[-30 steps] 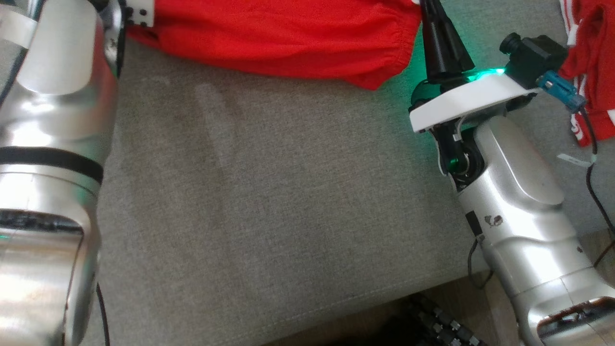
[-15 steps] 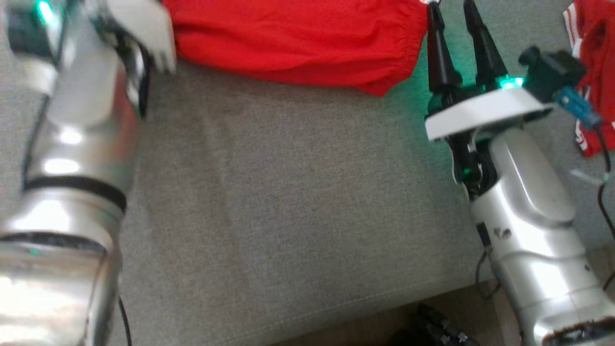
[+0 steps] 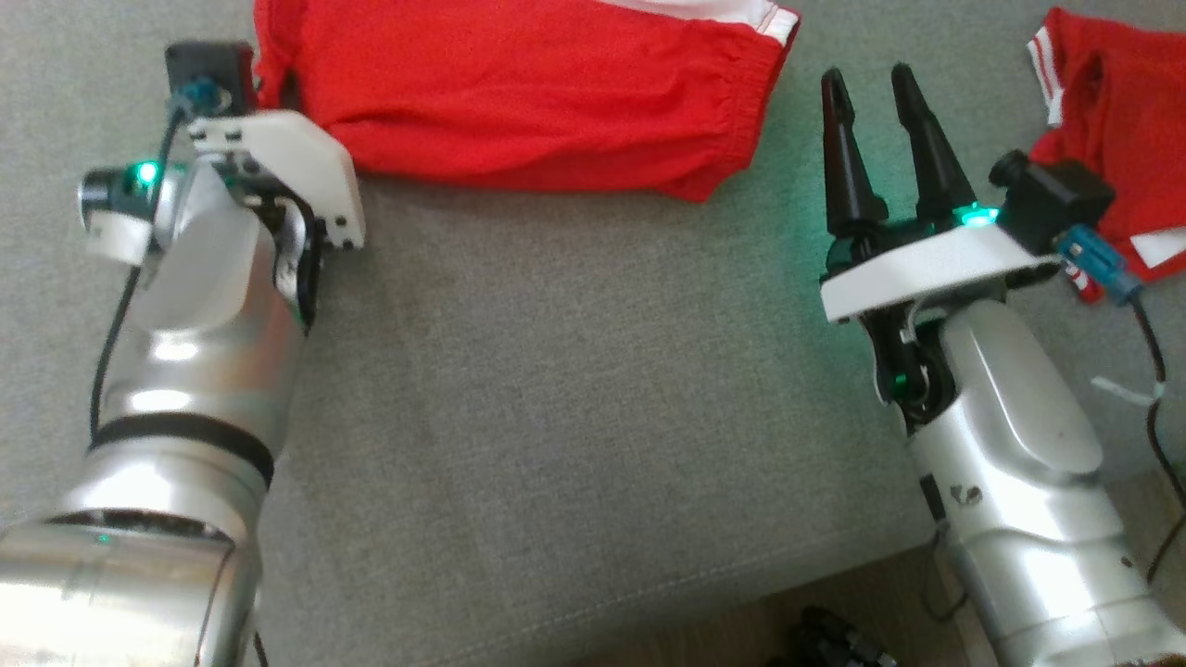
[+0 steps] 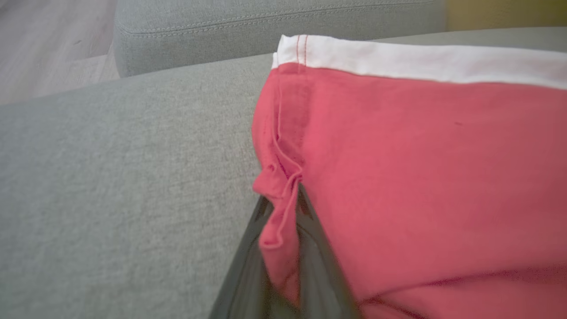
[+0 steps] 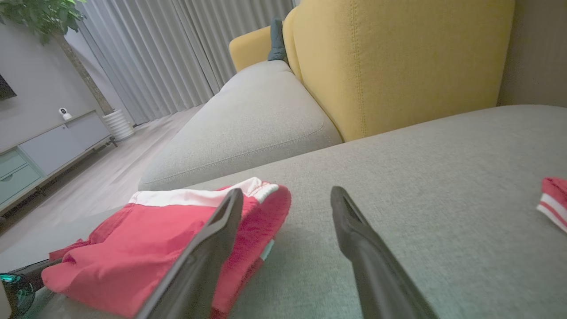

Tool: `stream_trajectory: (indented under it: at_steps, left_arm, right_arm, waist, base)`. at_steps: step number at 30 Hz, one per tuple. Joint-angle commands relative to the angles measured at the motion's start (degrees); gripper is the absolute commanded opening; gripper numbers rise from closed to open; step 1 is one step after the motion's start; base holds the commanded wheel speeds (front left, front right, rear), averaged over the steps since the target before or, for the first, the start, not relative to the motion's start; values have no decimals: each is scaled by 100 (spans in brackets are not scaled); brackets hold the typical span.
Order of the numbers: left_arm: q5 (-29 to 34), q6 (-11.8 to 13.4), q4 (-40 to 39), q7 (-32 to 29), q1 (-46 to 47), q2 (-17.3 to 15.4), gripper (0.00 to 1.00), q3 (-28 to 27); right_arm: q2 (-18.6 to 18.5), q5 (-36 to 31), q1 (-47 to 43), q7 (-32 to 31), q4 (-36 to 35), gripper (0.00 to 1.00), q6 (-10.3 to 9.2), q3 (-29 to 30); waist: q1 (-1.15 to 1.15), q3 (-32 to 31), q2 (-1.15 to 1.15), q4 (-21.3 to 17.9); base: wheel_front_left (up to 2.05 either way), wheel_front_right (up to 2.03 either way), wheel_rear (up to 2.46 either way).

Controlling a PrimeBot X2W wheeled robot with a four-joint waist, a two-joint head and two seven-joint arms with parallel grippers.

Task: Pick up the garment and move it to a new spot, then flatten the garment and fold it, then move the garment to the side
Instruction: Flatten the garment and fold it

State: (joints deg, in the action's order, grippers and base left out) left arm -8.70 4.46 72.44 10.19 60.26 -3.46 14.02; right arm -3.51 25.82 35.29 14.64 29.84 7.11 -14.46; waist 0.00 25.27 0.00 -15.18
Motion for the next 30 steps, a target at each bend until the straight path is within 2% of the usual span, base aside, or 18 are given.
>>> stream_trajectory:
  at_steps: [1,8,15,22,27,28,29,30]
  left_arm:
    - [-72,-19,103,-65,-435,-128,0,-107]
    - [-490,-91,46,370,-1169,-3,0,-339]
    - [-876,-123,-436,475,-2061,53,0,-451]
    - [-1243,-53,-1183,479,-2706,56,0,-156]
    - [-1484,174,-1745,480,-2996,57,0,229]
    - [-1514,232,-1872,480,-3055,57,40,298]
    - [-1530,295,-2018,480,-3112,57,90,364]
    - [-1544,354,-2174,480,-3168,57,100,424]
  right_arm:
    - [63,-75,-137,36,-138,100,37,-30]
    - [63,-275,-568,36,88,100,37,141]
    - [61,-422,-1026,36,301,100,37,261]
    - [61,-470,-1207,36,389,100,37,231]
    - [62,-414,-1209,36,449,100,37,54]
    - [62,-390,-1191,36,471,100,37,-8]
    - [62,-355,-1165,36,493,100,37,-62]
    - [62,-338,-1128,36,515,100,37,-106]
  waist:
    - [0,-145,0,37]
    - [0,-861,0,380]
    - [0,-1431,0,854]
    - [0,-1586,0,1152]
    - [0,-1581,0,1372]
    - [0,-1576,0,1411]
    - [0,-1566,0,1455]
    - [0,-1553,0,1502]
  base:
    - [0,0,0]
    - [0,0,0]
    - [0,0,0]
    - [0,0,0]
    - [0,0,0]
    - [0,0,0]
    - [0,0,0]
    - [0,0,0]
